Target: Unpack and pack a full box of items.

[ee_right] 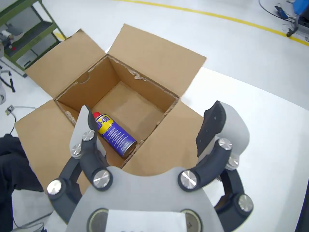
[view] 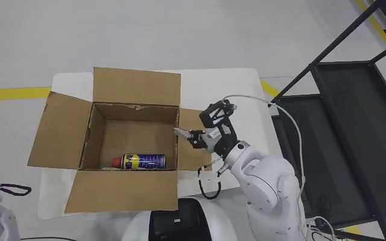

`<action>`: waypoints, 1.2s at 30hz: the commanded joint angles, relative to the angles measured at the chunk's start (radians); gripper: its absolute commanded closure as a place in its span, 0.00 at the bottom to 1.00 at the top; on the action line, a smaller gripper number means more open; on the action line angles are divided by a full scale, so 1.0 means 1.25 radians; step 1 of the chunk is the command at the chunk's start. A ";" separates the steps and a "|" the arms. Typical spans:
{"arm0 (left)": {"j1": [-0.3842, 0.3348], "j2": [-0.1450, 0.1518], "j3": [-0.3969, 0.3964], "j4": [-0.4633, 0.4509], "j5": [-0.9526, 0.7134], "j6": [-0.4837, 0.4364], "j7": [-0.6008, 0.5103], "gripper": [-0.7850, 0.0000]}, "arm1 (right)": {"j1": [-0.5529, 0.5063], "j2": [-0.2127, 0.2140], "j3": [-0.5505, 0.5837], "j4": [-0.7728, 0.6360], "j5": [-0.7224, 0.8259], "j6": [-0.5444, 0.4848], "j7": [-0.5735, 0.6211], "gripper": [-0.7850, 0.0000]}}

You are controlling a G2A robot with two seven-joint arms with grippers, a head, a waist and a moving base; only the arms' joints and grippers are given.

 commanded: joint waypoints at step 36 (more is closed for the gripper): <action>0.000 0.000 0.000 0.000 0.000 0.000 0.000 0.00 | 0.123 0.036 0.104 0.359 0.241 0.177 0.046 0.00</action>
